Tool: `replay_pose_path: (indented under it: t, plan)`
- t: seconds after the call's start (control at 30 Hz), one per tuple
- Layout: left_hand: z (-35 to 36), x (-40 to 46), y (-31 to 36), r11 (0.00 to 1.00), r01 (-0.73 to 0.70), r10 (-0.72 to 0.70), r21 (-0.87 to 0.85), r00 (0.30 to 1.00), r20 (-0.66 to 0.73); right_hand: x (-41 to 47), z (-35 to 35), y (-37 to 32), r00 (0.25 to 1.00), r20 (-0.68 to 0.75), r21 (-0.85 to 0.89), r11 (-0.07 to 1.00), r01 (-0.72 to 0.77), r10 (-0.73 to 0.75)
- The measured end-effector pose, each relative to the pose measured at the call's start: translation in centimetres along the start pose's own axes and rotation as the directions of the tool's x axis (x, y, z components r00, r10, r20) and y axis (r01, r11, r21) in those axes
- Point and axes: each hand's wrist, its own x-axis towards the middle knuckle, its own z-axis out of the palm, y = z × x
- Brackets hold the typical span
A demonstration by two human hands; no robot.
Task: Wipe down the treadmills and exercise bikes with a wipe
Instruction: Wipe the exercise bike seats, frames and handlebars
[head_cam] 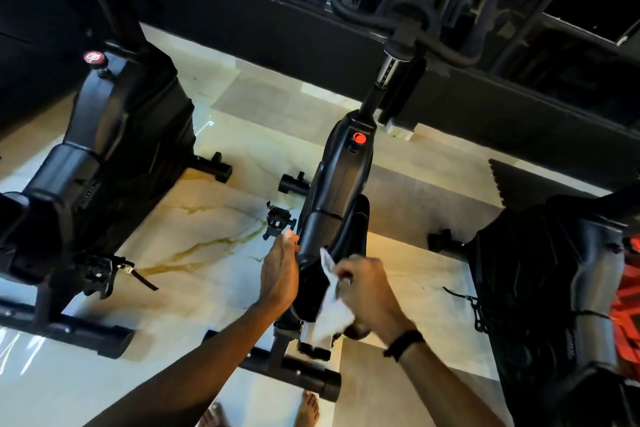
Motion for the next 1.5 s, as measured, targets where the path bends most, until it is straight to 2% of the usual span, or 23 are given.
replay_pose_path:
  t: [0.07, 0.13, 0.17, 0.23, 0.3, 0.47, 0.53, 0.63, 0.7, 0.77, 0.87, 0.97, 1.03, 1.13, 1.3, 1.4, 1.5]
  plan:
    - [0.0, 0.1, 0.2, 1.000, -0.006, 0.006, -0.015, 1.000, -0.001, 2.4, -2.0, -0.3, 0.980, -0.163, 0.242, 0.968, -0.069, 0.110]
    - [0.0, 0.4, 0.1, 1.000, -0.014, 0.014, -0.028, 1.000, -0.006, 4.0, -2.9, -0.2, 0.949, -0.293, 0.257, 0.966, -0.043, 0.120]
    - [0.0, 0.5, 0.0, 1.000, -0.015, 0.015, -0.022, 1.000, -0.009, 4.3, -2.7, -0.2, 0.953, -0.286, 0.204, 0.978, -0.040, 0.098]
    - [0.0, 0.6, 0.0, 0.999, -0.020, 0.020, -0.025, 1.000, -0.011, 4.2, -1.1, 0.3, 0.978, -0.208, -0.041, 0.999, 0.000, -0.008]
    - [-0.1, 0.7, -0.3, 0.999, -0.021, 0.021, -0.033, 1.000, -0.020, 3.4, 0.5, 0.8, 0.976, -0.182, -0.262, 0.963, 0.070, -0.121]
    - [-0.3, 0.6, -1.1, 1.000, 0.009, -0.009, -0.015, 0.999, -0.038, 1.4, 1.8, 0.1, 0.975, -0.147, -0.223, 0.966, 0.133, -0.168]
    - [-0.2, 0.6, -1.1, 0.999, 0.019, -0.020, -0.032, 0.999, -0.038, 0.0, 2.7, -0.8, 0.954, -0.116, -0.225, 0.943, 0.244, -0.275]
    - [-0.1, 0.5, -1.2, 0.997, 0.057, -0.058, -0.043, 0.997, -0.043, -2.6, 3.5, -0.8, 0.896, 0.001, -0.125, 0.889, 0.441, -0.444]
    - [-0.2, 0.2, -1.3, 0.997, 0.052, -0.054, -0.049, 0.998, -0.023, -3.2, 2.5, 0.6, 0.863, 0.095, -0.129, 0.853, 0.505, -0.496]
    - [-0.1, 0.2, -1.5, 0.998, 0.038, -0.038, -0.041, 0.999, -0.001, -2.6, 0.9, 2.7, 0.884, 0.098, -0.170, 0.868, 0.467, -0.457]
    - [0.1, 0.1, -1.7, 0.999, 0.041, -0.041, -0.029, 0.999, 0.014, -1.3, -0.5, 5.2, 0.962, -0.043, -0.189, 0.948, 0.256, -0.269]
    - [0.0, -0.2, -1.8, 0.999, 0.037, -0.037, -0.019, 0.999, 0.017, -1.7, 0.5, 4.0, 0.979, -0.161, -0.190, 0.977, 0.092, -0.124]
    - [-0.2, -0.3, -2.2, 0.999, 0.036, -0.036, -0.003, 0.999, 0.012, -3.3, 1.7, 2.1, 0.980, -0.177, -0.210, 0.976, 0.052, -0.091]
    - [-0.6, -0.3, -2.8, 0.999, 0.044, -0.044, -0.003, 0.999, -0.005, -5.4, 3.9, 0.3, 0.987, -0.143, -0.218, 0.975, 0.038, -0.071]
    - [-0.8, -0.4, -3.3, 0.998, 0.057, -0.057, -0.020, 0.998, 0.011, -4.8, 5.8, -1.9, 0.978, -0.184, -0.177, 0.982, 0.064, -0.097]
    - [-0.8, -0.6, -3.0, 0.998, 0.054, -0.054, -0.019, 0.998, 0.020, -5.6, 5.4, -1.3, 0.964, -0.110, -0.170, 0.960, 0.222, -0.243]
    - [-0.7, -1.1, -2.7, 1.000, 0.007, -0.007, -0.001, 1.000, 0.013, -7.1, 3.7, 0.9, 0.917, -0.002, -0.229, 0.892, 0.389, -0.400]
